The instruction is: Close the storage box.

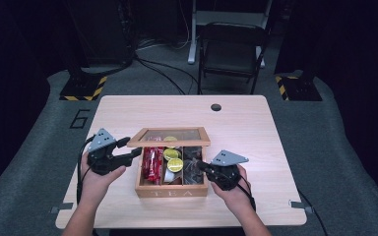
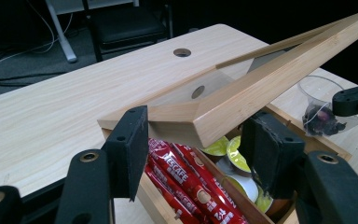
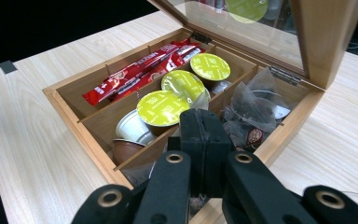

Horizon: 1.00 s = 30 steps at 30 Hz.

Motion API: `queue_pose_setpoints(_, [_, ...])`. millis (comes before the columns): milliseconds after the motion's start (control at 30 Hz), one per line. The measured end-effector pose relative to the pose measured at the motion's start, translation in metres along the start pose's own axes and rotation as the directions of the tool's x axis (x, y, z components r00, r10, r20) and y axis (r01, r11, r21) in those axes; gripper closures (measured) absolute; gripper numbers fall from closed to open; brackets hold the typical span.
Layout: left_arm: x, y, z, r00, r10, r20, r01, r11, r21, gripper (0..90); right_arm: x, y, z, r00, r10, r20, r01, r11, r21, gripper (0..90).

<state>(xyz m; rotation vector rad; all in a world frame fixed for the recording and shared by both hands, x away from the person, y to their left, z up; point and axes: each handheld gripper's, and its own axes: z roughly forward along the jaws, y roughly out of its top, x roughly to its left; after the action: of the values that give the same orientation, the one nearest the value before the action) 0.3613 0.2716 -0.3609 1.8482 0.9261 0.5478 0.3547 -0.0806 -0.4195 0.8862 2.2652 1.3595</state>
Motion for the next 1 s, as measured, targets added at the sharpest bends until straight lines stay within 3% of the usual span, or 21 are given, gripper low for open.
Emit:
queue_pose_setpoints(633, [0.001,0.000,0.000,1.0000,0.003,0.002,-0.003,1.0000,0.000,42.4,-0.011,-0.001,-0.011,0.9992,0.025,0.031,-0.025,0.9997,-0.007,90.0])
queue_pose_setpoints(1000, [0.001,0.000,0.000,1.0000,0.005,0.005,-0.005,1.0000,0.003,42.4,-0.023,-0.003,-0.022,0.9959,0.057,0.071,-0.055,0.9983,-0.021,90.0])
